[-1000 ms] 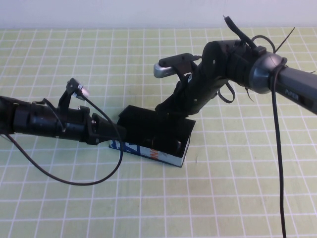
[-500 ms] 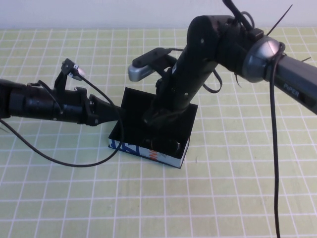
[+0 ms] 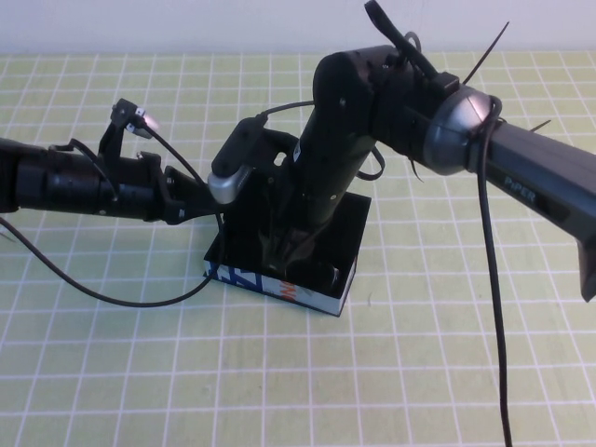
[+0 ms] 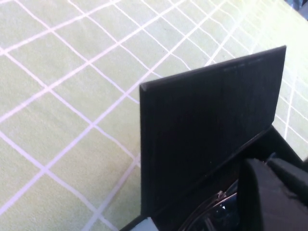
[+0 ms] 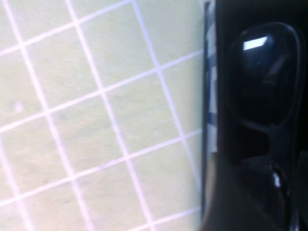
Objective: Take glasses out of glasses case
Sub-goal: Pick up the glasses from the glasses case
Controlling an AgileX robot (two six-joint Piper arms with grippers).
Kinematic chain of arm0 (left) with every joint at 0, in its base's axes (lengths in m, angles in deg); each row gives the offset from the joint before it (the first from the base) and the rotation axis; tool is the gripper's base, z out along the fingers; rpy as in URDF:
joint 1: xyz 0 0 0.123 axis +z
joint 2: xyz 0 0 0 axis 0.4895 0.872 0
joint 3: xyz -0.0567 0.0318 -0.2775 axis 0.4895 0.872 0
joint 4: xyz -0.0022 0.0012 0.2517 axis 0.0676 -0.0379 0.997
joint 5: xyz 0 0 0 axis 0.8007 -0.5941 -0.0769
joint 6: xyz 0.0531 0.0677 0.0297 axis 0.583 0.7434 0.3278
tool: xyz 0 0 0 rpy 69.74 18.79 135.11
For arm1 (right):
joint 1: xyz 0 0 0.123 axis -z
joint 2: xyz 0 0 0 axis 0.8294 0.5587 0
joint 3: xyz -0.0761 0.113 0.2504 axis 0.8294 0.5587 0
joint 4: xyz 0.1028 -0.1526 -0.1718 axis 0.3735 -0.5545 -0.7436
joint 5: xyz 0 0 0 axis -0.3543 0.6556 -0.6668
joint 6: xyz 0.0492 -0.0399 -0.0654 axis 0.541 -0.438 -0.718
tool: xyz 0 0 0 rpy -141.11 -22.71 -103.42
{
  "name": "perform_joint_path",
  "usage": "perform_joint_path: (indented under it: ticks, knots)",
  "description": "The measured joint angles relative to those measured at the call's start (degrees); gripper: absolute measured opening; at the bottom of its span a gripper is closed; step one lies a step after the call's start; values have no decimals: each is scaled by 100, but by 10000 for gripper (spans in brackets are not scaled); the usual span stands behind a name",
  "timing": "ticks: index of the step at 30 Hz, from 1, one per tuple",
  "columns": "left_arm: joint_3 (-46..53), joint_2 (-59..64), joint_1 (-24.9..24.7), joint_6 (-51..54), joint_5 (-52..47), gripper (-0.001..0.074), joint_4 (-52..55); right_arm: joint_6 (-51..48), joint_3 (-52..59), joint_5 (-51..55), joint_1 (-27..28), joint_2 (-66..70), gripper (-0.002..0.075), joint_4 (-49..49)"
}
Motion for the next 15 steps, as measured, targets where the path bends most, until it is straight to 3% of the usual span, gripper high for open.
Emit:
perform_joint_path:
  ticks: [15]
  knots:
    - [-9, 0, 0, -78, 138, -4, 92, -274, -9, -420, 0, 314, 307, -223]
